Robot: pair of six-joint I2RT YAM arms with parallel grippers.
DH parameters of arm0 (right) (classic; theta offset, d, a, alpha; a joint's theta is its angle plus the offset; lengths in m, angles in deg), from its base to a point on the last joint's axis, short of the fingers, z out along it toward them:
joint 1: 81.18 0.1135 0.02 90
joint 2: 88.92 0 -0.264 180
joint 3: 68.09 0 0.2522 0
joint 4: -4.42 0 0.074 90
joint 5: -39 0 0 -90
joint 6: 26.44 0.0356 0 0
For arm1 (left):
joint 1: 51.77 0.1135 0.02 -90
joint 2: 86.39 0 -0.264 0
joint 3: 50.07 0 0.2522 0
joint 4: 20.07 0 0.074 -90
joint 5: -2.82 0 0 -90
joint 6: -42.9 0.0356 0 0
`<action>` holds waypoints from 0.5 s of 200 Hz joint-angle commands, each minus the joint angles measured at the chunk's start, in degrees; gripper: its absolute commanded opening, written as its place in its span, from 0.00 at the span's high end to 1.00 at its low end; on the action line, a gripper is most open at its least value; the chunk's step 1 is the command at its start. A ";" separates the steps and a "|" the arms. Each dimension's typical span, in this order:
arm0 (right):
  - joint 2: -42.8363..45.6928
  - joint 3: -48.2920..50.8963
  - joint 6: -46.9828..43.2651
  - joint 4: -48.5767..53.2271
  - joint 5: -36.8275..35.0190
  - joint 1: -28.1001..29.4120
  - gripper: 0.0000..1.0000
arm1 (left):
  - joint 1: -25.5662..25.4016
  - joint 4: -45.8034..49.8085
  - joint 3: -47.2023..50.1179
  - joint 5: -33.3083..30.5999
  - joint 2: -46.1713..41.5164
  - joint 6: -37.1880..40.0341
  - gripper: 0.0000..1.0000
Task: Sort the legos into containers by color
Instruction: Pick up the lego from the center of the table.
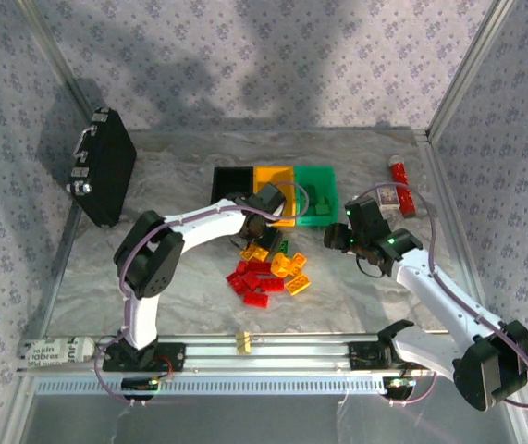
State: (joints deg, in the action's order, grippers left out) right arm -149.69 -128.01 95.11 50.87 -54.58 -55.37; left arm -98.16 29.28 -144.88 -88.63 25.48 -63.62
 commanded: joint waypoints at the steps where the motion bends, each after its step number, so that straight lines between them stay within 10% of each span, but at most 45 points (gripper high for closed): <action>1: 0.92 0.87 1.06 -0.26 0.75 -0.14 0.41 | 0.00 2.61 -2.74 1.25 1.10 1.82 0.39; 100: 2.94 1.90 1.23 0.80 -0.08 -0.35 0.41 | -0.02 6.18 -6.48 0.95 5.34 3.33 0.43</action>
State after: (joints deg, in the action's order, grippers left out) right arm -147.79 -126.78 95.68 50.73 -54.60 -55.42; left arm -98.16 32.63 -149.45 -88.02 29.75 -61.56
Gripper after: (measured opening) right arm 0.594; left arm 0.570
